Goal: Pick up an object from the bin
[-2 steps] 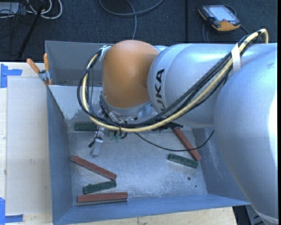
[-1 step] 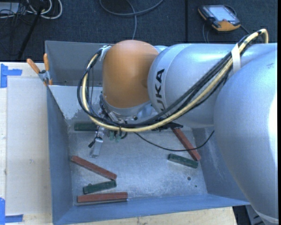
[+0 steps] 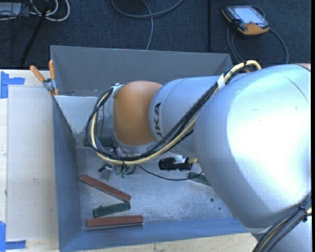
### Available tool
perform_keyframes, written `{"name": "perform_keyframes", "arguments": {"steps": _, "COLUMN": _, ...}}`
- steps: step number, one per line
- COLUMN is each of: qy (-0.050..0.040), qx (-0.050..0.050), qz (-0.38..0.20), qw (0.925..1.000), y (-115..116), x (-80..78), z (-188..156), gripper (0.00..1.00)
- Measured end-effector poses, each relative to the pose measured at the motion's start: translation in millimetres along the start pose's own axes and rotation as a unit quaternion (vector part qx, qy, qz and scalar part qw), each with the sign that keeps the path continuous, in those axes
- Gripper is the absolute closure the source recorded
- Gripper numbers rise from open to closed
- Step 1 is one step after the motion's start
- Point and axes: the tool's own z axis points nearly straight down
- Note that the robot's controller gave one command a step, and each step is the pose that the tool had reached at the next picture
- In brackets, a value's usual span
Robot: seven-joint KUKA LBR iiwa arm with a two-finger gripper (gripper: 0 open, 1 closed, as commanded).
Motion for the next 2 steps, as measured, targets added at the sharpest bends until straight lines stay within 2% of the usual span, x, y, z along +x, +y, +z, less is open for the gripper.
{"name": "perform_keyframes", "arguments": {"steps": 1, "qy": -0.0001, "qx": 0.000, "qz": 0.001, "qw": 1.0000, "y": -0.3, "x": -0.4, "z": -0.1, "gripper": 0.00}}
{"name": "perform_keyframes", "arguments": {"steps": 2, "qy": -0.0001, "qx": 0.000, "qz": 0.001, "qw": 1.0000, "y": -0.3, "x": -0.4, "z": -0.1, "gripper": 0.00}}
